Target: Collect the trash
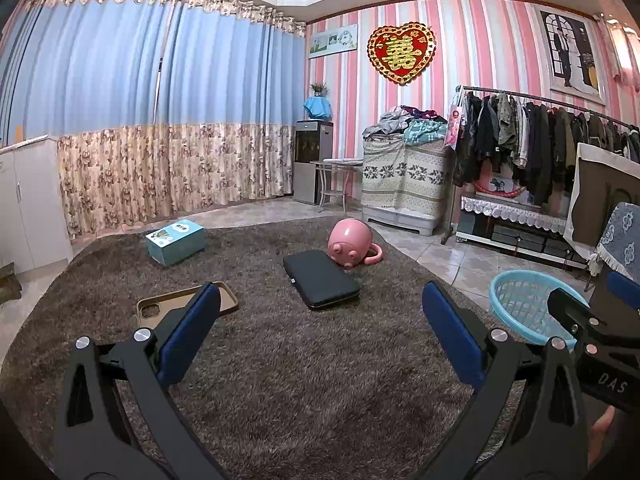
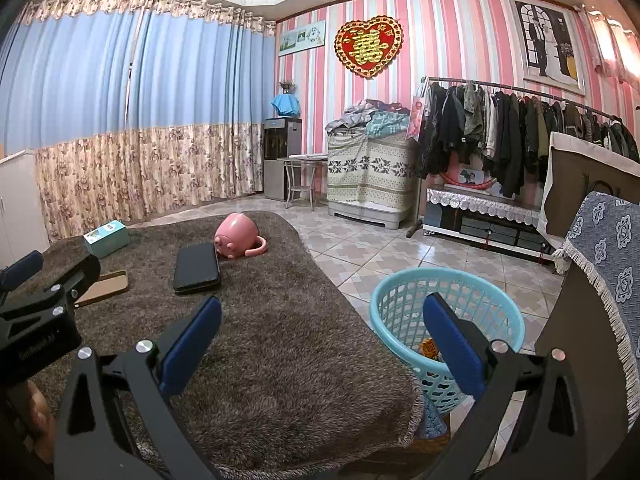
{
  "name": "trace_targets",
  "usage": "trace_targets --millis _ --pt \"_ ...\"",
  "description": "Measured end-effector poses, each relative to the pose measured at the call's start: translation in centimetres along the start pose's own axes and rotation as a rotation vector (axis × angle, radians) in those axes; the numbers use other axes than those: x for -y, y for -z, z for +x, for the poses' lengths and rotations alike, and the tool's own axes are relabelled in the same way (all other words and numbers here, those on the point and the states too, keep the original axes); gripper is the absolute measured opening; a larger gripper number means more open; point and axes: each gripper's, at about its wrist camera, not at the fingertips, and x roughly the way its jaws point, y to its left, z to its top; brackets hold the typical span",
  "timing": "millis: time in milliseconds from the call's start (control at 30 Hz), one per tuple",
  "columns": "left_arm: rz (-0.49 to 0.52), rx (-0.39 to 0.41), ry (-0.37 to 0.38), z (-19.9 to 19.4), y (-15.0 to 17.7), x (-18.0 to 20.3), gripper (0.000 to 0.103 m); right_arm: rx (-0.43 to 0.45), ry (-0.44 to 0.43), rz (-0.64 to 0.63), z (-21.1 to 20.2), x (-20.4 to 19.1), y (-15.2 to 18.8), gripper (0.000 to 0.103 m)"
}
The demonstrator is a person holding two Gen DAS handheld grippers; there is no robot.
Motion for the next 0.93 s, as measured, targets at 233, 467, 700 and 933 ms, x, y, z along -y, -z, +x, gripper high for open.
trace_targets --millis 233,467,700,933 --pt "0.003 0.005 -0.001 0.3 -0.3 -0.5 0.098 0.000 0.000 0.001 0.0 0.0 0.0 0.099" --pt "0.002 0.002 -0.001 0.4 -0.3 -0.7 0.098 0.000 0.000 0.003 0.0 0.1 0.1 0.099" --pt "0.011 0.010 -0.004 0.4 -0.5 -0.5 0.098 0.001 0.000 0.002 0.0 0.1 0.1 0.099" --pt "0.027 0.021 -0.007 1.0 -0.7 -1.3 0.098 0.001 0.000 0.002 0.0 0.1 0.1 0.099"
